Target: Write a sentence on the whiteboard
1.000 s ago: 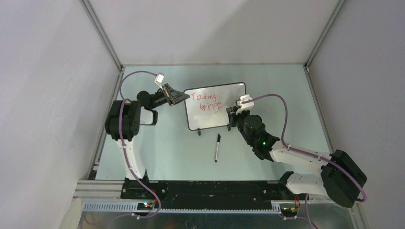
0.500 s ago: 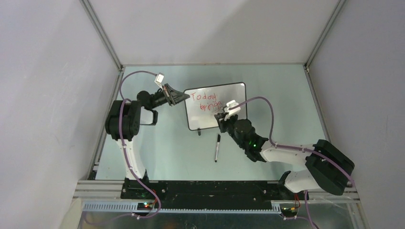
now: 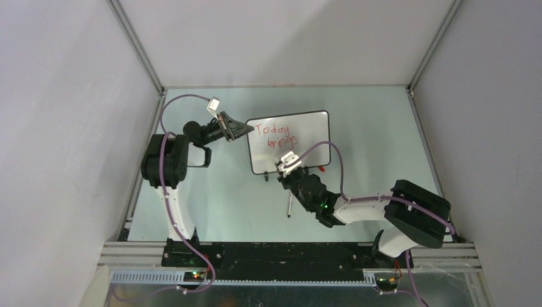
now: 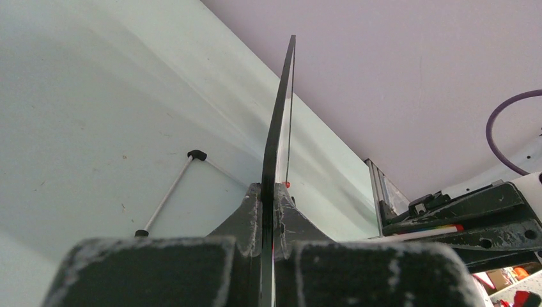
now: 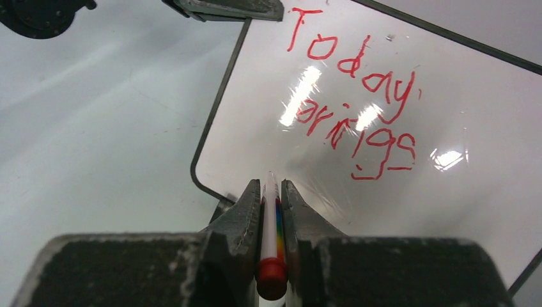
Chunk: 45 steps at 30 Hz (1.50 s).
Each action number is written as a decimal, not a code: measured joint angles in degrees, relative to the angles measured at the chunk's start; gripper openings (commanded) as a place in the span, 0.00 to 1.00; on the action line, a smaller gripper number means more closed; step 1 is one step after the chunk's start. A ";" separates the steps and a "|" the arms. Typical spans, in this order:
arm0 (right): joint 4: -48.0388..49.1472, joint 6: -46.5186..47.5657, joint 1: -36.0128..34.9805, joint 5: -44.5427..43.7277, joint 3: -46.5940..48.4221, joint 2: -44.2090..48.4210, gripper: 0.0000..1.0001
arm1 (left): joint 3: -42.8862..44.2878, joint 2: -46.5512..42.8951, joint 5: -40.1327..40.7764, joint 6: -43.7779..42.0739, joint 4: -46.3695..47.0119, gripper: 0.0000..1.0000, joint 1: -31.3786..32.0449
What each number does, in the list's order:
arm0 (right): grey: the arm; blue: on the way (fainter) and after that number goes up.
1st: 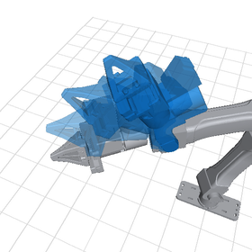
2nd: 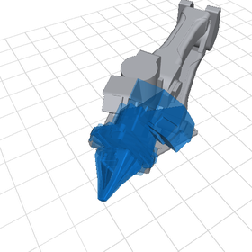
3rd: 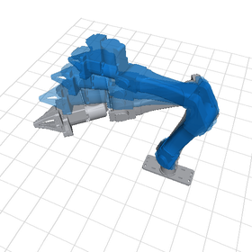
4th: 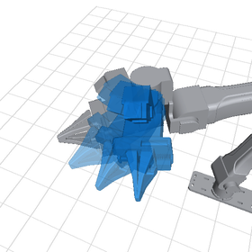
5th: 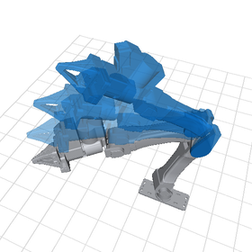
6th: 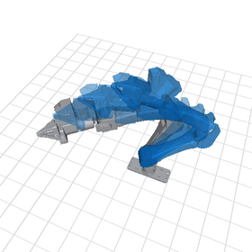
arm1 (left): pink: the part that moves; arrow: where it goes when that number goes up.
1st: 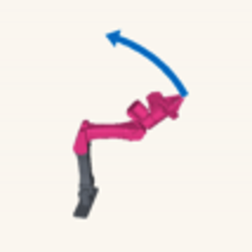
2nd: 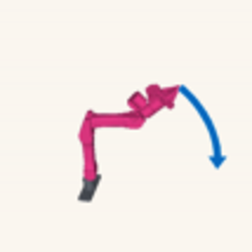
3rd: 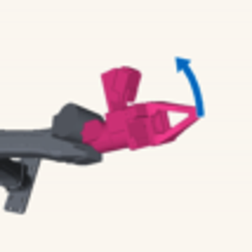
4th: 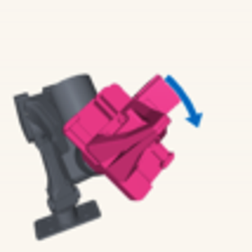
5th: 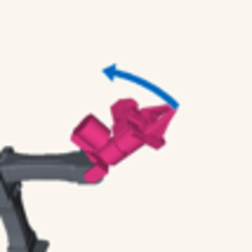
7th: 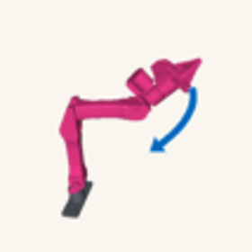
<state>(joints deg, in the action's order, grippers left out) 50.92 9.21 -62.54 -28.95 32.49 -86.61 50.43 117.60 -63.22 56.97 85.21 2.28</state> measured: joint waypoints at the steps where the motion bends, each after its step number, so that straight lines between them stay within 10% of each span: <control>1: 0.63 0.39 0.02 -0.35 0.00 -0.35 0.00 | 0.00 0.00 -0.02 0.00 0.00 0.00 0.00; 45: -0.55 -1.22 4.31 -2.14 2.99 -4.81 0.00 | 0.00 0.00 -0.02 0.00 0.00 0.00 0.00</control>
<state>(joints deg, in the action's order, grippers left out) 50.37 7.99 -58.24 -31.09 35.48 -91.42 50.43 117.60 -63.24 56.97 85.21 2.28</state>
